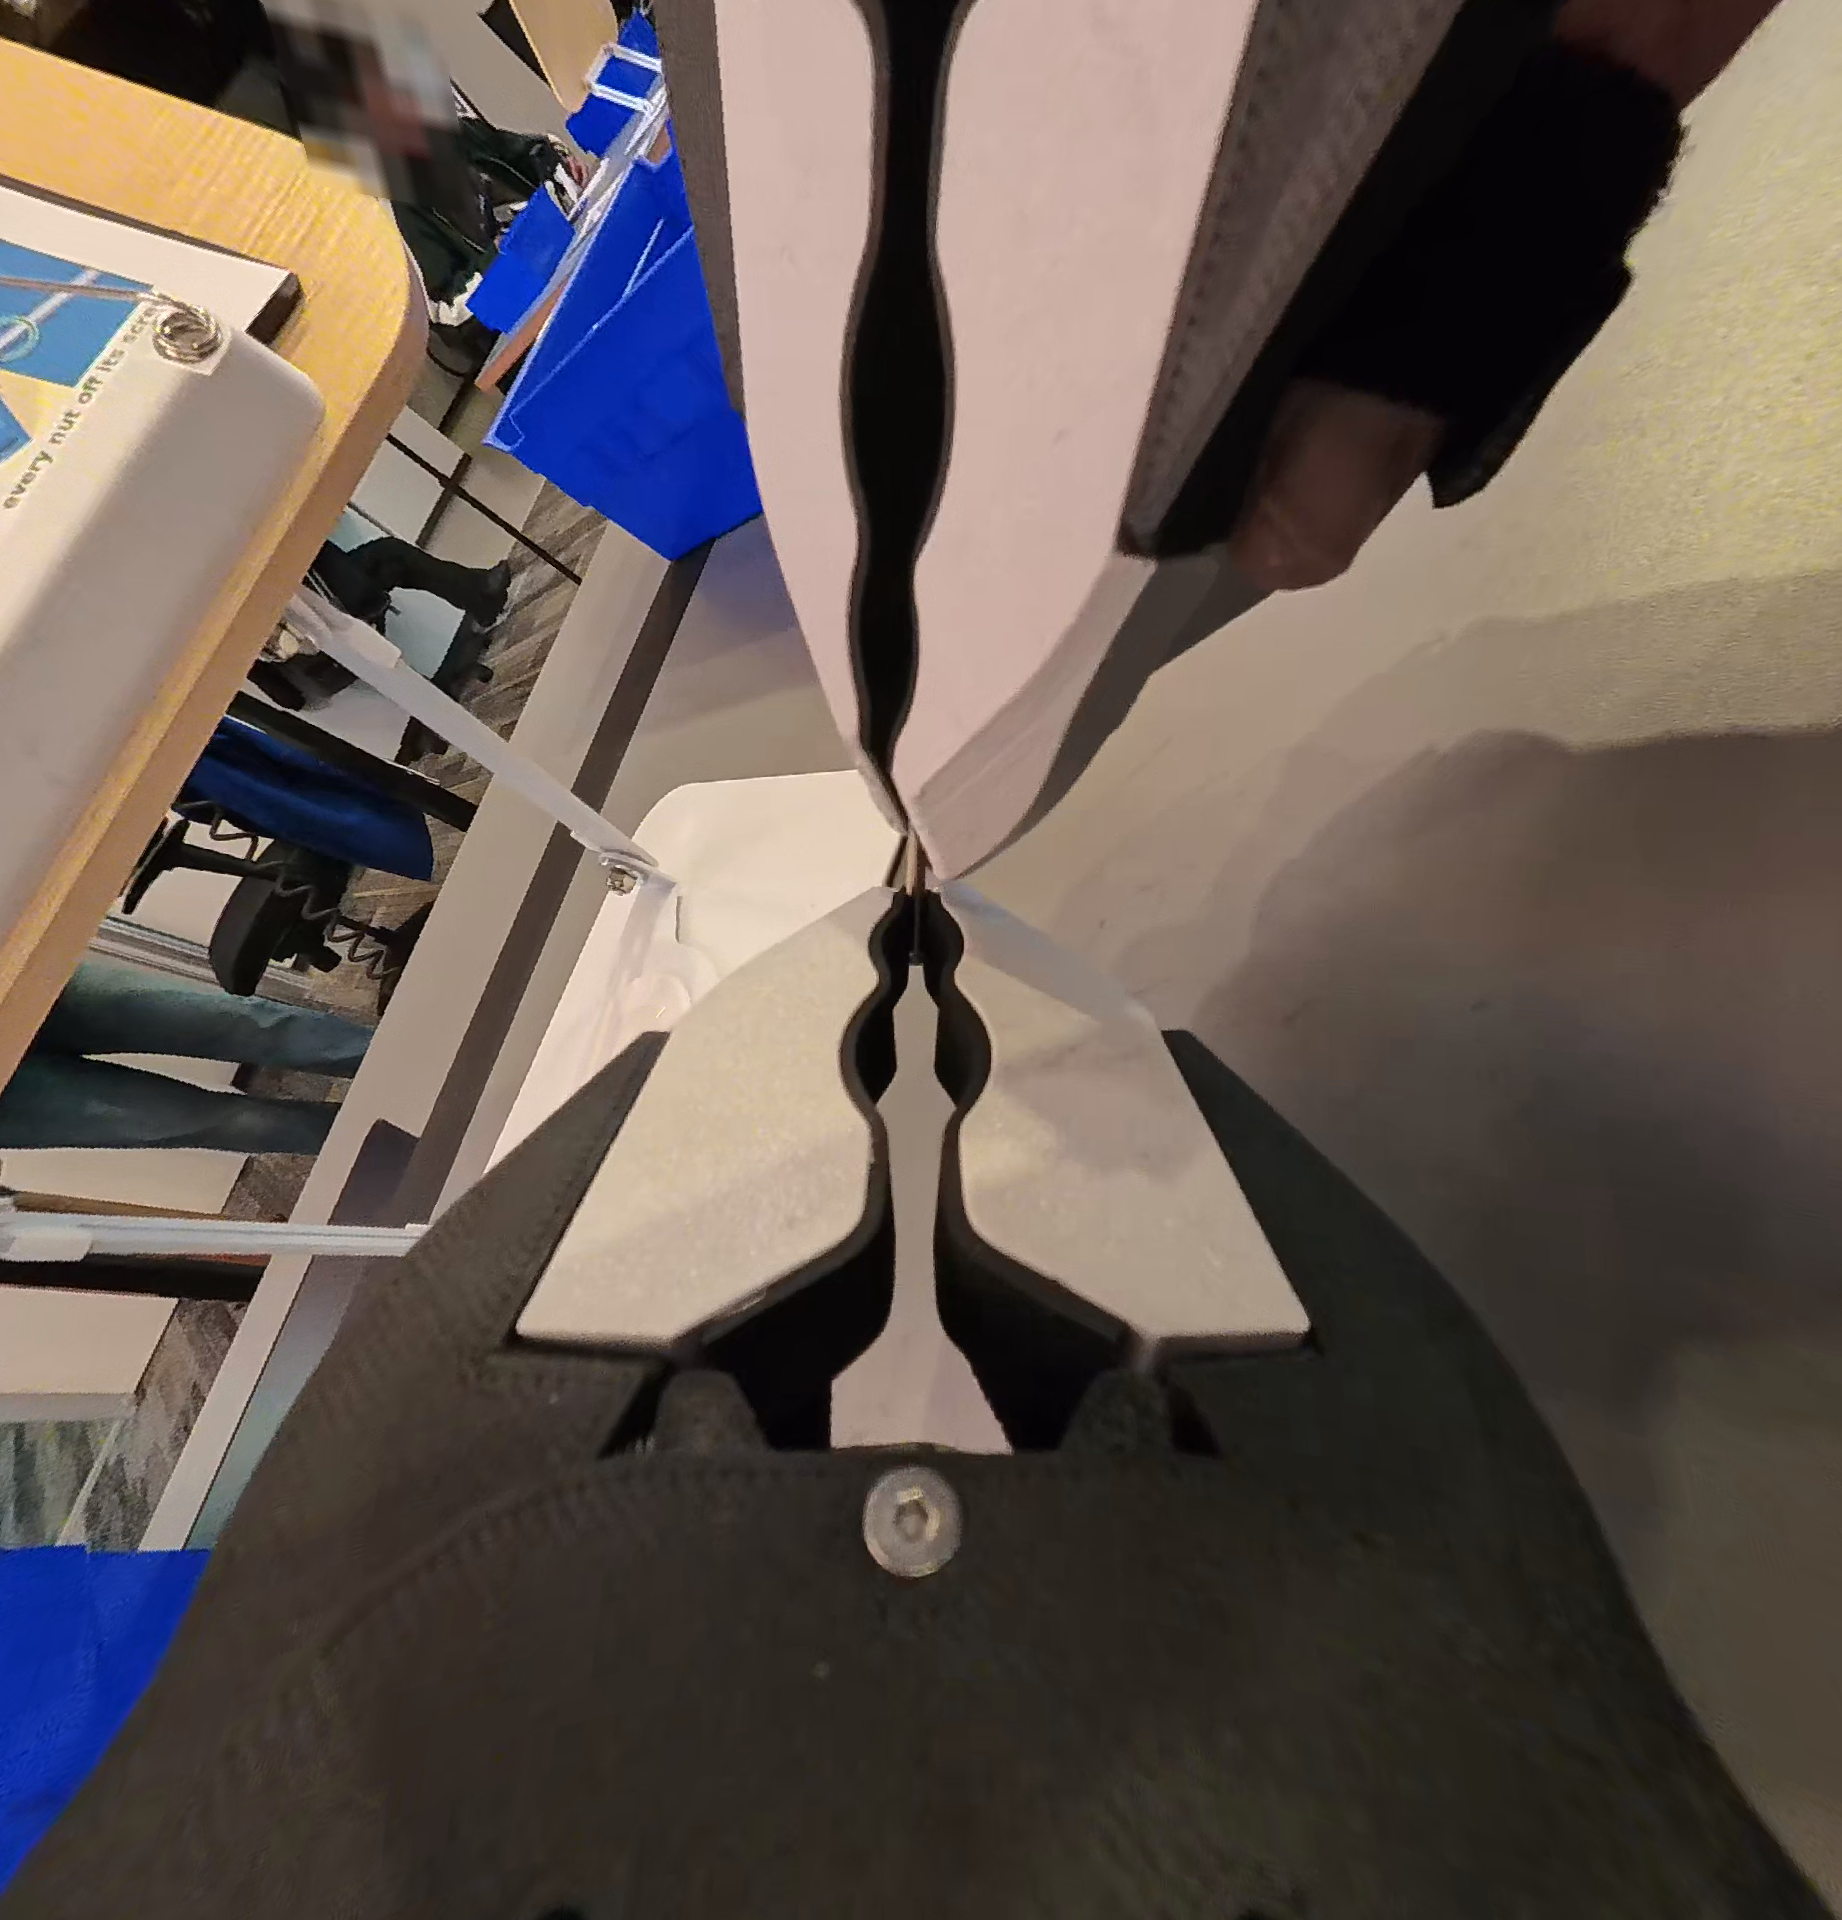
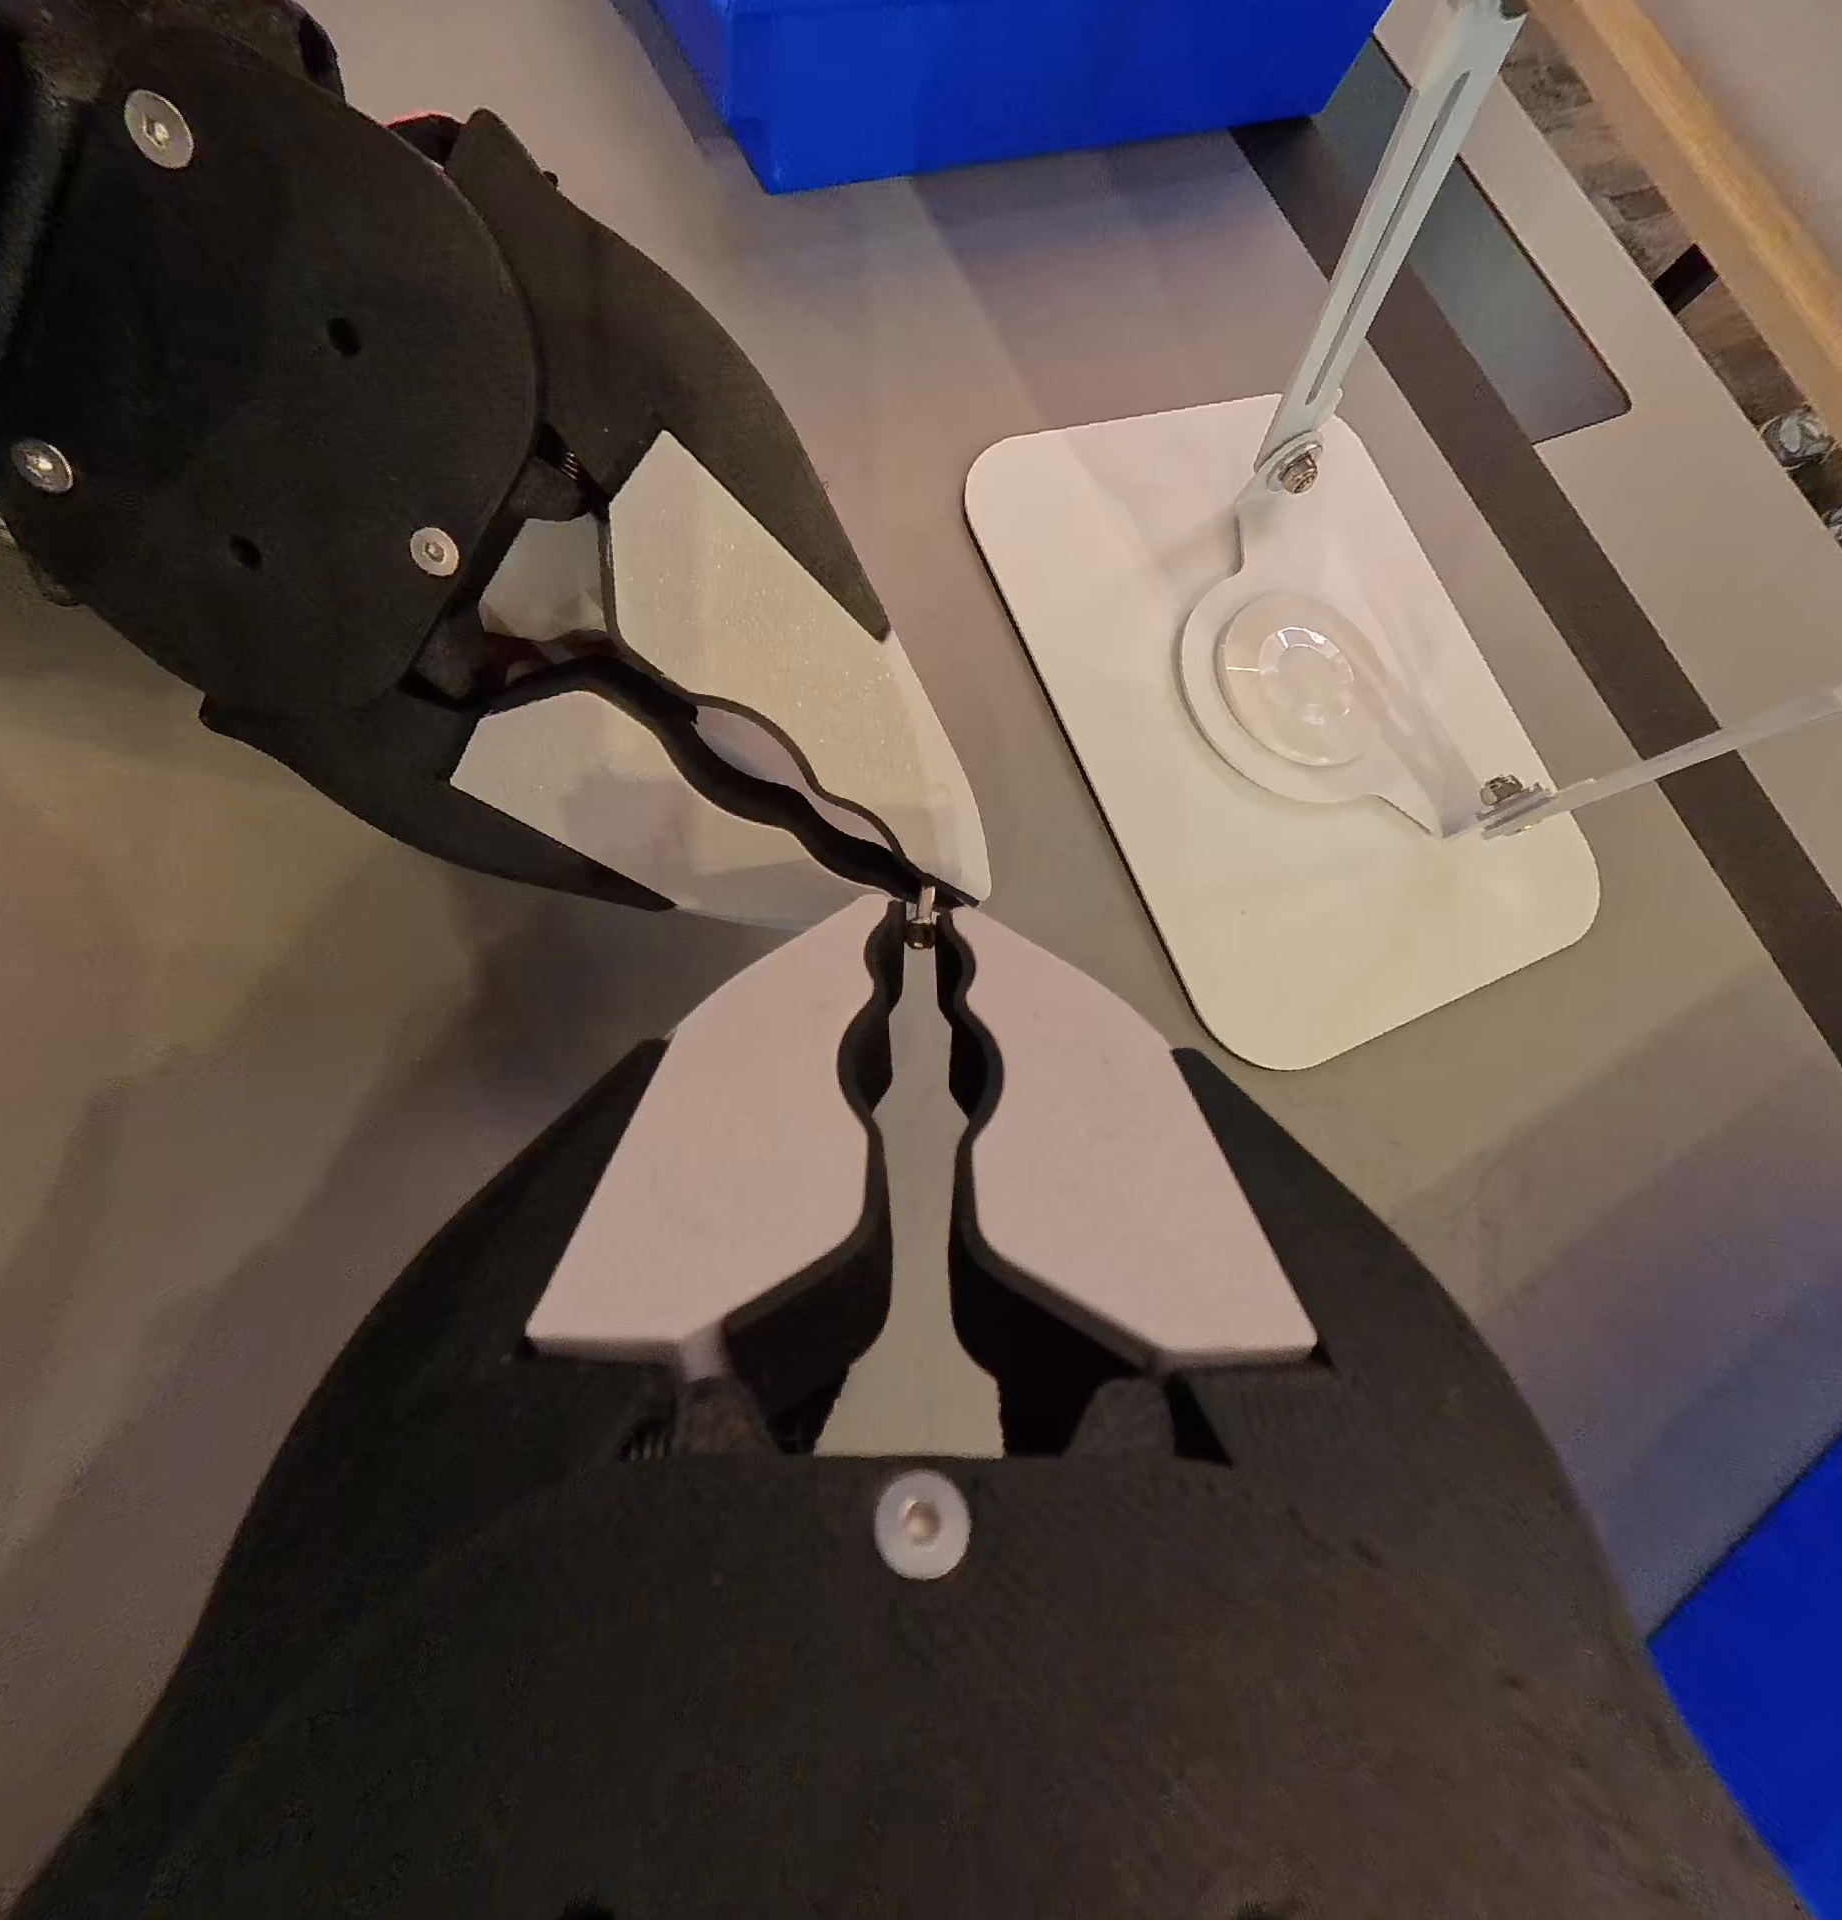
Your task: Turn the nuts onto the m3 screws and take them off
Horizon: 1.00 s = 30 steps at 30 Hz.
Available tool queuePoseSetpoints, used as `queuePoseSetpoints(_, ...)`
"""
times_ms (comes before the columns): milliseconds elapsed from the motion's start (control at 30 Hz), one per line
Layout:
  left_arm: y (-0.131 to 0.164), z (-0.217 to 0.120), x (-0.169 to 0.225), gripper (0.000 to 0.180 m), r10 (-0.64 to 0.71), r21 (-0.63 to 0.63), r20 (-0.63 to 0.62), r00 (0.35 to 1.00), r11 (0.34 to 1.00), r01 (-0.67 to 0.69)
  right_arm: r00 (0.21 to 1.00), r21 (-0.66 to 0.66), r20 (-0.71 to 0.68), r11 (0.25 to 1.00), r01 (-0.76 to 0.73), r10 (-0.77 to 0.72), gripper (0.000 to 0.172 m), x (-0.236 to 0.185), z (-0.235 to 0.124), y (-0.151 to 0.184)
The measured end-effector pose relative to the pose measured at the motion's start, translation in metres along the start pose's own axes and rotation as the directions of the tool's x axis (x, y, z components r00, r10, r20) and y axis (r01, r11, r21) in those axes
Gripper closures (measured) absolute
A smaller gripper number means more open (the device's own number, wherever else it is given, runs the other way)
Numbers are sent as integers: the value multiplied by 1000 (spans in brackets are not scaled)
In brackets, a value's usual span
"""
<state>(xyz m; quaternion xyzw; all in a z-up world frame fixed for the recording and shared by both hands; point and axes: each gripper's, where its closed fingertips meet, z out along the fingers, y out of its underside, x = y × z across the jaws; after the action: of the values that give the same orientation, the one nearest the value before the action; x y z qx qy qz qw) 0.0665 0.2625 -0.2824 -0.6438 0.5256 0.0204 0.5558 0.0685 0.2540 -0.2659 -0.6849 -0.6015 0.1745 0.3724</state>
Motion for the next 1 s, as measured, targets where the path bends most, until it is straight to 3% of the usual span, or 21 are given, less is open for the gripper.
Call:
queuePoseSetpoints(667, 0, 0, -5, 179, -34, 9, 0, 999, 999, 34, 1000, -25, 5, 1000, 13, -12, 166, -3, 1, 5)
queuePoseSetpoints(1000, 1, 2, -6, 179, -45, 7, 0, 999, 999, 45, 999, 7, -15, 999, 43, -43, 155, -1, -1, -3)
